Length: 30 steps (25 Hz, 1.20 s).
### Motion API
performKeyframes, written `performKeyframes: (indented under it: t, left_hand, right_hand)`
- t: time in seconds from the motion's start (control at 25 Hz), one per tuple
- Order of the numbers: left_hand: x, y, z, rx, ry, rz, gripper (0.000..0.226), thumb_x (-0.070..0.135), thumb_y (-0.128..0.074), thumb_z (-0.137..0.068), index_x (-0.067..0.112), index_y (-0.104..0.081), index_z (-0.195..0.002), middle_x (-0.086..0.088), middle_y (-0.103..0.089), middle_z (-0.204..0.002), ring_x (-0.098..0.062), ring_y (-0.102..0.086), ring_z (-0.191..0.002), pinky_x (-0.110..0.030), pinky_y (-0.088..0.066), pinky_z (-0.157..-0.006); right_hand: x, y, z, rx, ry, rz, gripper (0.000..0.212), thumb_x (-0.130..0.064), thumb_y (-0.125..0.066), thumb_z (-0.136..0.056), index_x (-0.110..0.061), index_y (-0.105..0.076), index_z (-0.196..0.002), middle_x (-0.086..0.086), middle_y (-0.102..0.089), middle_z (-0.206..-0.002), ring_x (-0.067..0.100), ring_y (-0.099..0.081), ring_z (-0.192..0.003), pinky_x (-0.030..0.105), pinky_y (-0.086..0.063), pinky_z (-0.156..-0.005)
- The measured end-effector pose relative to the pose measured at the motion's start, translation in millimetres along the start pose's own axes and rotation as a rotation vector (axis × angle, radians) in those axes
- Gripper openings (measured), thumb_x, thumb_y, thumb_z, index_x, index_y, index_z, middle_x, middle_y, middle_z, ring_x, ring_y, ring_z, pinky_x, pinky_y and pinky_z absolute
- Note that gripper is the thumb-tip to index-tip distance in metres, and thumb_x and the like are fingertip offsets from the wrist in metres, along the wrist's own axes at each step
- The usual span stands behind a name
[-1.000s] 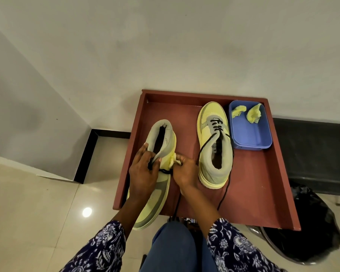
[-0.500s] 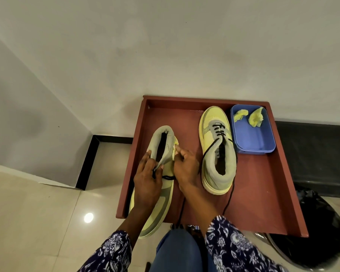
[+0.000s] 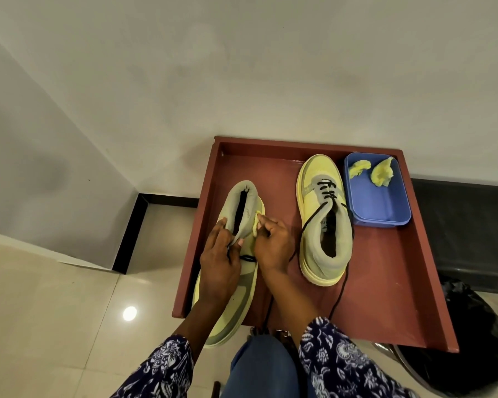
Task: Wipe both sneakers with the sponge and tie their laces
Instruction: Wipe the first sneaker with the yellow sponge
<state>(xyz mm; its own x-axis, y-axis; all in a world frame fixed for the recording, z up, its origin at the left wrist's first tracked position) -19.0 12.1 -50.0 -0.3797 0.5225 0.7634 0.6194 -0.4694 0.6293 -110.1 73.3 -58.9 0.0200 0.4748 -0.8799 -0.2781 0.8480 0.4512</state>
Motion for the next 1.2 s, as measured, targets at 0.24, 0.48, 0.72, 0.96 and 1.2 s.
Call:
performKeyframes:
  t: [0.24,0.48,0.72,0.96,1.2]
  left_hand:
    - [-2.7,0.2,-0.1,-0.003,-0.021,0.023,0.008,0.002,-0.058,-0.088,-0.005,-0.058,-0.090,-0.015,-0.048,-0.137,-0.013,-0.045,-0.119,0.009,-0.030,-0.081]
    - [-2.2,-1.0,0.0,0.012,-0.032,0.002,0.015,0.001,-0.056,-0.089,-0.005,-0.059,-0.103,-0.016,-0.047,-0.137,-0.011,-0.045,-0.114,0.012,-0.028,-0.076]
    - [-2.3,-2.9,0.4,-0.003,0.022,-0.013,0.026,0.015,-0.048,-0.094,0.002,-0.057,-0.115,-0.010,-0.046,-0.140,-0.023,-0.051,-0.121,-0.013,-0.035,-0.090]
    - [-1.2,-0.2,-0.6,0.012,0.019,0.007,0.027,0.012,-0.047,-0.095,0.001,-0.057,-0.117,-0.010,-0.048,-0.138,-0.010,-0.048,-0.114,-0.001,-0.032,-0.082]
    - [-4.7,-2.8,-0.8,0.023,-0.027,0.012,0.018,0.006,-0.048,-0.093,-0.001,-0.060,-0.106,-0.012,-0.050,-0.134,-0.007,-0.048,-0.109,0.010,-0.031,-0.075]
  right_hand:
    - [-17.8,-8.9,-54.9,-0.175,0.047,0.135,0.031,-0.008,-0.048,-0.088,-0.014,-0.068,-0.110,0.009,-0.067,-0.110,0.026,-0.060,-0.103,0.029,-0.046,-0.083]
    - [-14.6,-4.3,-28.6,-0.122,0.053,0.095,0.039,-0.002,-0.044,-0.088,-0.014,-0.061,-0.121,0.007,-0.060,-0.118,0.022,-0.056,-0.108,0.019,-0.037,-0.082]
    - [12.8,-6.3,32.4,-0.069,0.082,-0.145,0.034,-0.007,-0.054,-0.091,-0.011,-0.058,-0.124,0.001,-0.055,-0.124,0.011,-0.051,-0.115,0.009,-0.039,-0.093]
    - [11.2,-9.3,35.5,0.066,0.077,-0.253,0.027,0.000,-0.061,-0.084,-0.007,-0.067,-0.110,0.005,-0.064,-0.115,0.008,-0.055,-0.108,-0.004,-0.035,-0.089]
    - [-7.9,-1.8,0.7,0.019,0.007,-0.075,0.027,-0.003,-0.054,-0.090,-0.007,-0.066,-0.113,0.006,-0.064,-0.118,0.010,-0.055,-0.108,-0.009,-0.027,-0.074]
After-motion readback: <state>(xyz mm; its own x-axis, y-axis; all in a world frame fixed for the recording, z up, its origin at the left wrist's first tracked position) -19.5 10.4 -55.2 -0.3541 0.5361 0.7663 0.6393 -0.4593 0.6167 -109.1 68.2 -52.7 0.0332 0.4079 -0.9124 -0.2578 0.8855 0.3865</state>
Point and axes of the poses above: each hand's wrist, its own z-axis away from the middle knuckle, its own y-axis out of the back of the hand, x = y × z, the point moved 2 cm from there along -z, towards the middle knuckle
